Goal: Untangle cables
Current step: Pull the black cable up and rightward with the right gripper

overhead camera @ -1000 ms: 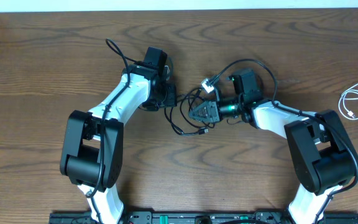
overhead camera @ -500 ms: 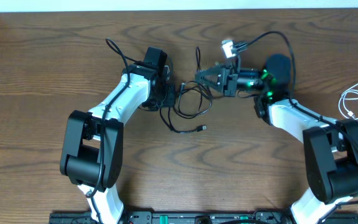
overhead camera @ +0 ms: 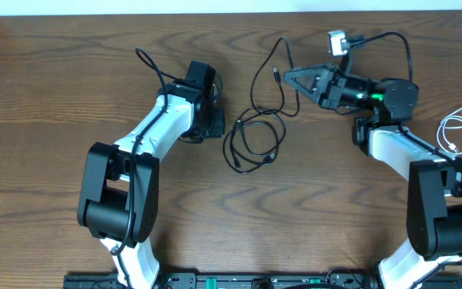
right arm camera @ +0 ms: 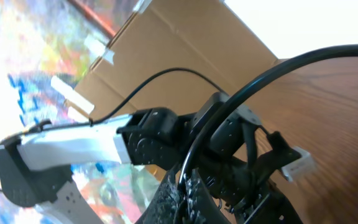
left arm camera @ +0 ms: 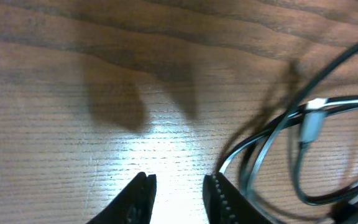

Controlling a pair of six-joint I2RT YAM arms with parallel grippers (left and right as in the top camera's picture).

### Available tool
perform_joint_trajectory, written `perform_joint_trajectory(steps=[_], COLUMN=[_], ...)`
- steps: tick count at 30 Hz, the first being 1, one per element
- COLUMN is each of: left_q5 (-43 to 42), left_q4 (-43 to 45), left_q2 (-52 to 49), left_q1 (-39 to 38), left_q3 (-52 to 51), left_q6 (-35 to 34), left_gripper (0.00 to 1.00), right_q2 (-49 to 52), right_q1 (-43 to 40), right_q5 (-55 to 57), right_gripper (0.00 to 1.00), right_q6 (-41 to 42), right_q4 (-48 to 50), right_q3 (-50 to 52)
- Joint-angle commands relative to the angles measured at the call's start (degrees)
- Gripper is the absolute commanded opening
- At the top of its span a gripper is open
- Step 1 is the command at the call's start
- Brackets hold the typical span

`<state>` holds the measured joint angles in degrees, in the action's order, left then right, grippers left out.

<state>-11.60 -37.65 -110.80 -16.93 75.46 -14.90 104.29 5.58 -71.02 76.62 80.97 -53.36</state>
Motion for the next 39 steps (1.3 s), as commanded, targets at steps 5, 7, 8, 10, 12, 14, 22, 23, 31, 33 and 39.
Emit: perform_joint_trajectory(steps=[5, 7, 8, 10, 12, 14, 22, 23, 31, 33, 39], left_q5=[1.2, 1.1, 1.1, 1.1, 0.2, 0.0, -19.1, -22.3, -21.4, -21.2, -20.5], left_q4=[-0.2, -0.2, -0.2, -0.3, -0.3, -0.3, 0.9, 1.1, 2.0, 2.2, 2.2], left_q2=[-0.9, -0.9, -0.9, -0.9, -0.9, -0.9, -0.9, -0.9, -0.9, -0.9, -0.9], left_q1=[0.2, 0.2, 0.3, 0.2, 0.2, 0.2, 0.2, 0.2, 0.1, 0.1, 0.1], left_q3=[-0.2, -0.2, -0.2, -0.2, -0.2, -0.2, -0.2, -0.2, -0.2, -0.2, -0.2], left_q6=[0.0, 0.0, 0.0, 0.0, 0.0, 0.0, 8.6, 10.1, 10.6, 10.5, 10.3], left_gripper=[0.35, 0.35, 0.36, 0.42, 0.51, 0.56, 0.69, 0.69, 0.69, 0.69, 0.69], right_q2=[-0.9, -0.9, -0.9, -0.9, -0.9, -0.9, -0.9, -0.9, -1.2, -1.6, -1.7], right_q1=[-3.1, -3.1, -3.1, -3.2, -3.3, -3.5, -4.1, -4.1, -4.0, -4.0, -4.0], right_q5=[0.8, 0.6, 0.5, 0.5, 0.6, 0.6, 10.5, 12.7, 24.4, 25.2, 20.0], right_gripper=[0.01, 0.01, 0.01, 0.01, 0.01, 0.01, 0.01, 0.01, 0.01, 0.01, 0.01], right_q6=[3.7, 3.7, 3.7, 3.7, 3.7, 3.7, 12.7, 13.7, 20.2, 20.2, 20.9], right_q4=[-0.2, -0.2, -0.2, -0.2, -0.2, -0.2, 0.2, 0.9, 9.3, 9.3, 5.2], right_q3=[-0.2, -0.2, -0.2, -0.2, -0.2, -0.2, -0.2, -0.2, -0.7, -2.5, -12.9])
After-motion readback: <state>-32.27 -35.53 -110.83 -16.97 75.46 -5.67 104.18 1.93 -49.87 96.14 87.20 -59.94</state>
